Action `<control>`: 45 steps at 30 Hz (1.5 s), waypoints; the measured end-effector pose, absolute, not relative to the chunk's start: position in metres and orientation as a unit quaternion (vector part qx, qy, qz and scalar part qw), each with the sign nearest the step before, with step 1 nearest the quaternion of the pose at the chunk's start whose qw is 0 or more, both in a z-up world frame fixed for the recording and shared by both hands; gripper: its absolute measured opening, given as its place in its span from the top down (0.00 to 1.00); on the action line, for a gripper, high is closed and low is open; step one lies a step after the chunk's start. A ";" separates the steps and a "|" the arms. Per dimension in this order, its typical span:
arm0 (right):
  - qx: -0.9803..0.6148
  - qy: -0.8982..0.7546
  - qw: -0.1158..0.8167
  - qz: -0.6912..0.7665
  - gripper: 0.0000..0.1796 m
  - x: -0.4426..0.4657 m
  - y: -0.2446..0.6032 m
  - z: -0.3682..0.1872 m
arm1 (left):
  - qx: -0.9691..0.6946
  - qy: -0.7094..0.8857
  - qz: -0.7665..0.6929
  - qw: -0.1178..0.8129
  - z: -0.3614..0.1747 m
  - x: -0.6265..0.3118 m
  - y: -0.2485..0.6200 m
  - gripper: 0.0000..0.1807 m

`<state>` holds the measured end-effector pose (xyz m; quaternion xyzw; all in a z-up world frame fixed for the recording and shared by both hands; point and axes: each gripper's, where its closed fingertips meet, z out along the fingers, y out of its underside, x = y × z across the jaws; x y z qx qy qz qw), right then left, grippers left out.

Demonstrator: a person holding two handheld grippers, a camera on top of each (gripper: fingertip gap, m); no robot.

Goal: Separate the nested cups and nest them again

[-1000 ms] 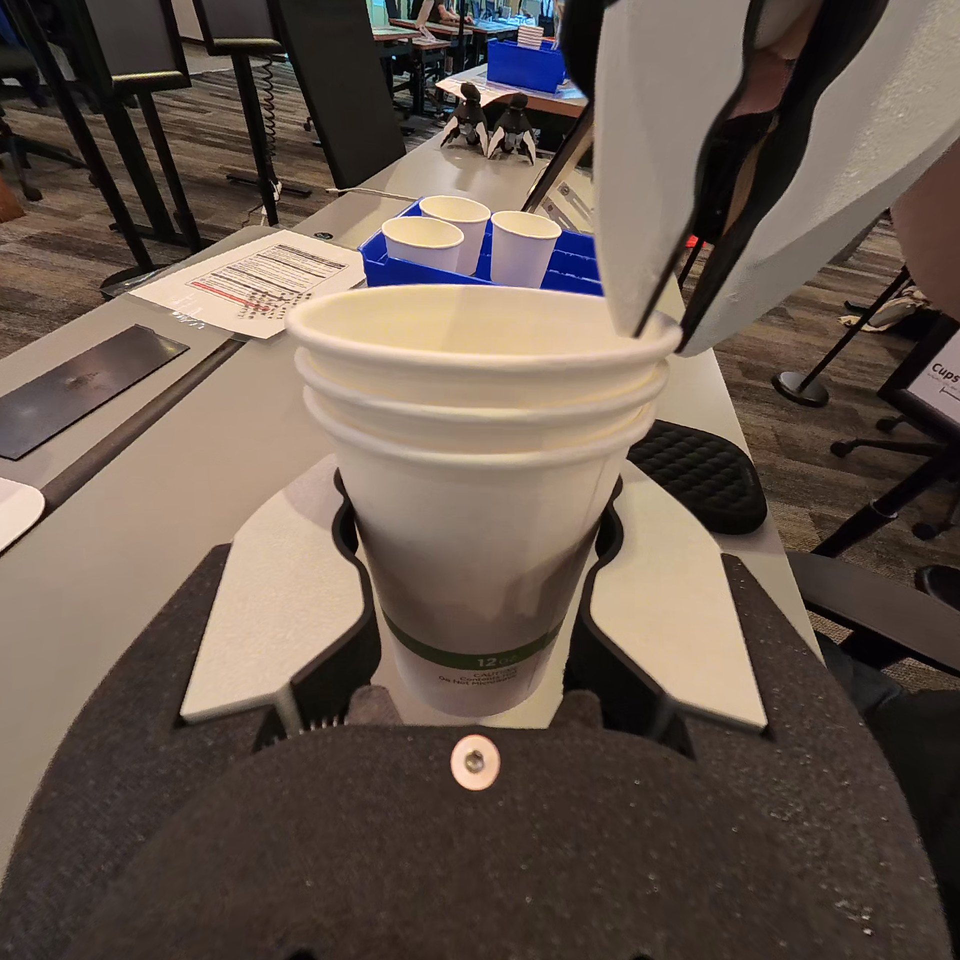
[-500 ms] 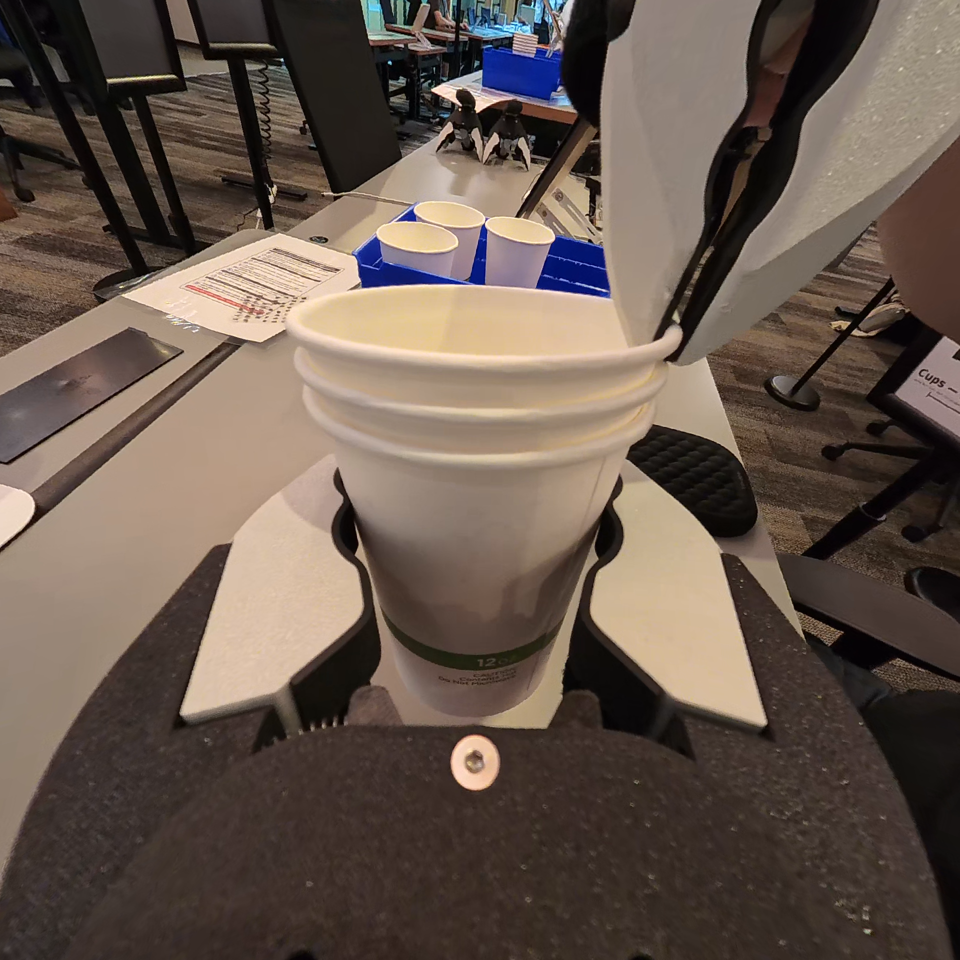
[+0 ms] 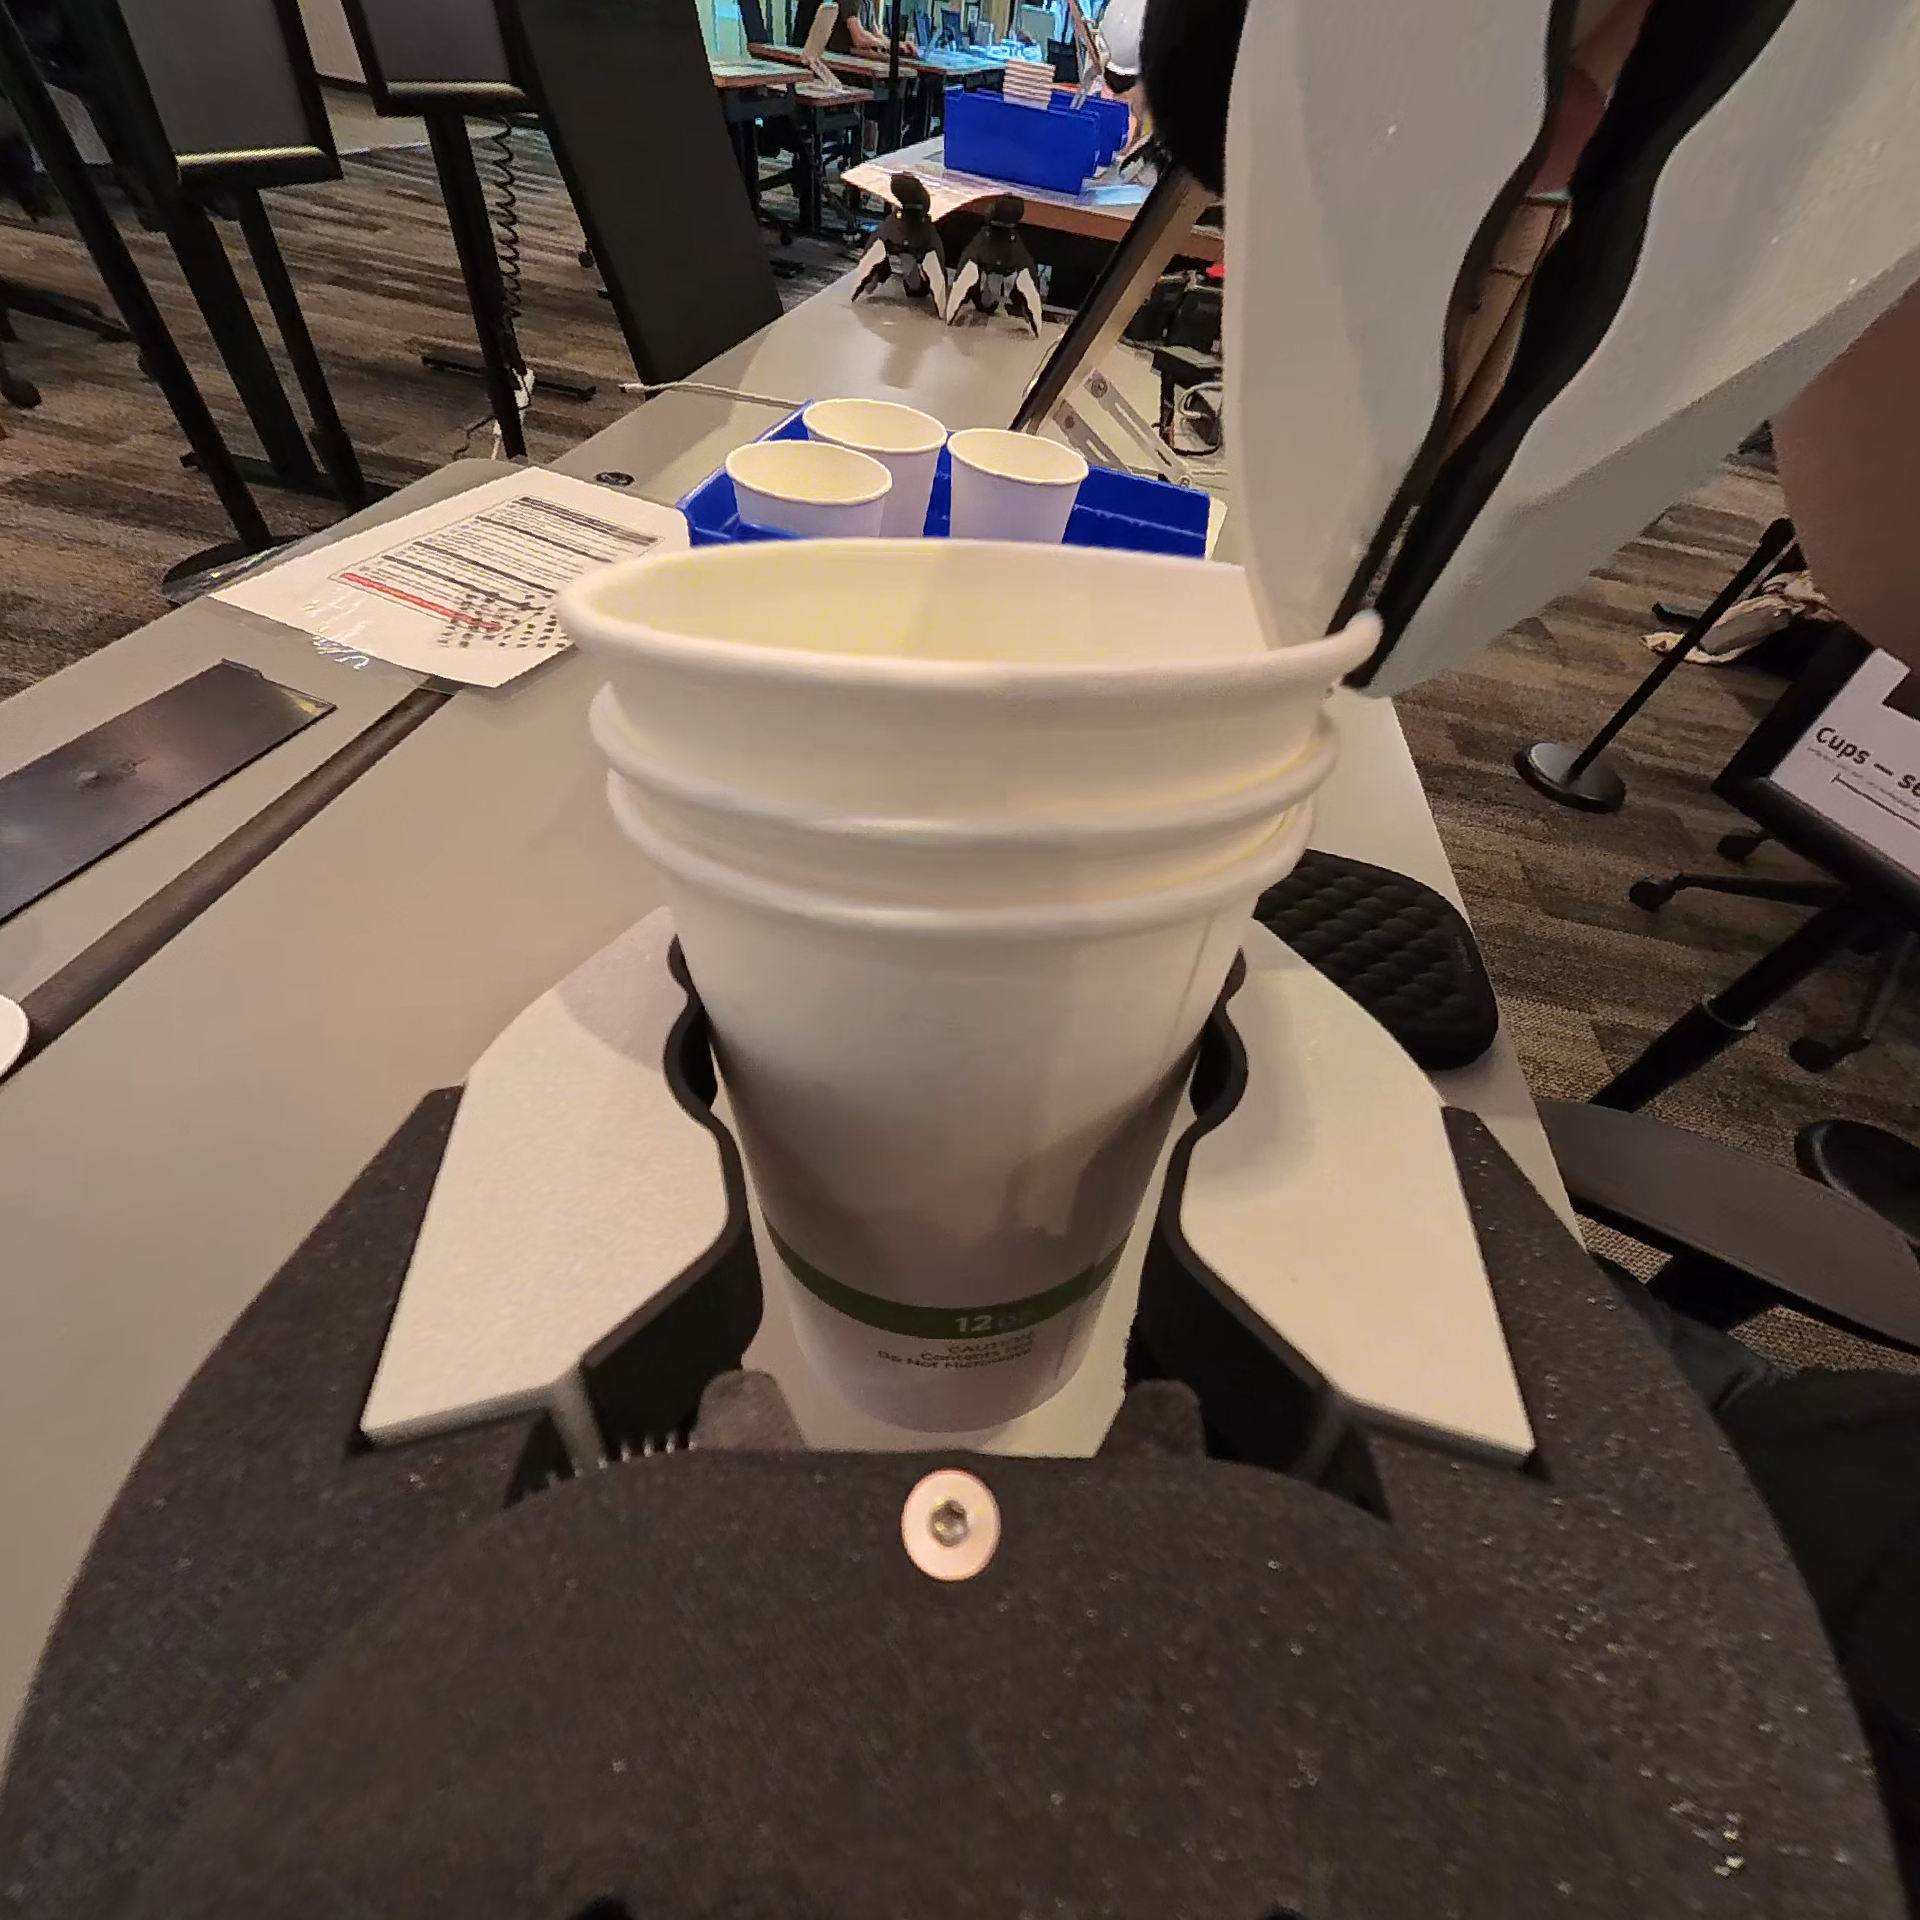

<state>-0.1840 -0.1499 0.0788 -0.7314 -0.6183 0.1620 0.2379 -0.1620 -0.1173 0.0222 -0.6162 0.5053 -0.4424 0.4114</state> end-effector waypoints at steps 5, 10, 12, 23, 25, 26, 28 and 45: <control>-0.728 -0.616 0.252 0.163 0.99 -0.185 -0.148 0.087 | -0.617 0.501 -0.444 0.414 0.023 -0.162 -0.117 0.50; -0.731 -0.612 0.257 0.161 0.99 -0.185 -0.144 0.100 | -0.617 0.493 -0.452 0.414 0.026 -0.163 -0.115 0.50; -0.730 -0.611 0.261 0.159 0.99 -0.185 -0.143 0.105 | -0.618 0.491 -0.453 0.414 0.026 -0.163 -0.115 0.50; -0.725 -0.606 0.281 0.168 0.99 -0.182 -0.145 0.110 | -0.620 0.494 -0.449 0.412 0.022 -0.161 -0.116 0.50; -0.725 -0.604 0.284 0.169 0.99 -0.181 -0.144 0.112 | -0.621 0.495 -0.448 0.411 0.021 -0.161 -0.115 0.49; -0.725 -0.603 0.285 0.170 0.99 -0.181 -0.143 0.112 | -0.621 0.495 -0.448 0.411 0.021 -0.161 -0.115 0.49; -0.724 -0.602 0.289 0.172 0.99 -0.181 -0.142 0.113 | -0.622 0.495 -0.446 0.412 0.020 -0.161 -0.114 0.50; -0.681 -0.617 0.380 0.107 0.99 -0.173 -0.127 0.105 | -0.654 0.472 -0.249 0.536 0.005 -0.174 -0.068 0.50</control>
